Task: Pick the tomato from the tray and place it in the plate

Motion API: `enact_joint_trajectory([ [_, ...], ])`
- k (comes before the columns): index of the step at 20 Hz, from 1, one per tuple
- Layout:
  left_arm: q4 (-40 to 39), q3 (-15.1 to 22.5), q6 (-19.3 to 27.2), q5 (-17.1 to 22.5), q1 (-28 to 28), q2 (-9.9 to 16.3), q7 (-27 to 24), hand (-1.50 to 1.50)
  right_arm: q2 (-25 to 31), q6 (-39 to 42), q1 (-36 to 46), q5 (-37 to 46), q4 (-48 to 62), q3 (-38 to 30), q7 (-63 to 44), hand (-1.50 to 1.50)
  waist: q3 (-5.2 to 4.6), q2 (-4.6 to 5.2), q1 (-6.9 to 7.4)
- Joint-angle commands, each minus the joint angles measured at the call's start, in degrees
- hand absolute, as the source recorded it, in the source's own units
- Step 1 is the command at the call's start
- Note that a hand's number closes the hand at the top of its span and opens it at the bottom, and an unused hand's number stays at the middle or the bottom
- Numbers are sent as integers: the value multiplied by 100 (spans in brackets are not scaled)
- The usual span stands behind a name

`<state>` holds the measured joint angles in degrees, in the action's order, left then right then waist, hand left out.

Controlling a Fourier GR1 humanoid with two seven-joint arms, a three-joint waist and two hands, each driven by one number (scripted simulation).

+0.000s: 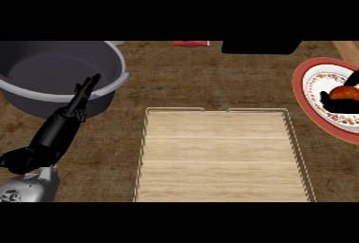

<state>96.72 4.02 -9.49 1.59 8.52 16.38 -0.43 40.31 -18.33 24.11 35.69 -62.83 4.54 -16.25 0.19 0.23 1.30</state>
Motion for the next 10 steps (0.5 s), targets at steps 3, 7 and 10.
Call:
enact_joint_trajectory([
  [3, 218, 36, 94, -113, -33, -103, 137, 0, -390, 181, 707, -171, 2054, -302, 667, -150, -8, 26, 67],
  [7, -189, 46, -15, -263, 175, -128, -76, 0, -560, -342, 1352, 48, 3391, -532, 1644, -150, -8, 38, 34],
  [10, -189, -244, -226, 50, 217, 22, -44, 0, -506, -502, 1611, -216, 3672, -873, 2314, -150, -6, 42, 43],
])
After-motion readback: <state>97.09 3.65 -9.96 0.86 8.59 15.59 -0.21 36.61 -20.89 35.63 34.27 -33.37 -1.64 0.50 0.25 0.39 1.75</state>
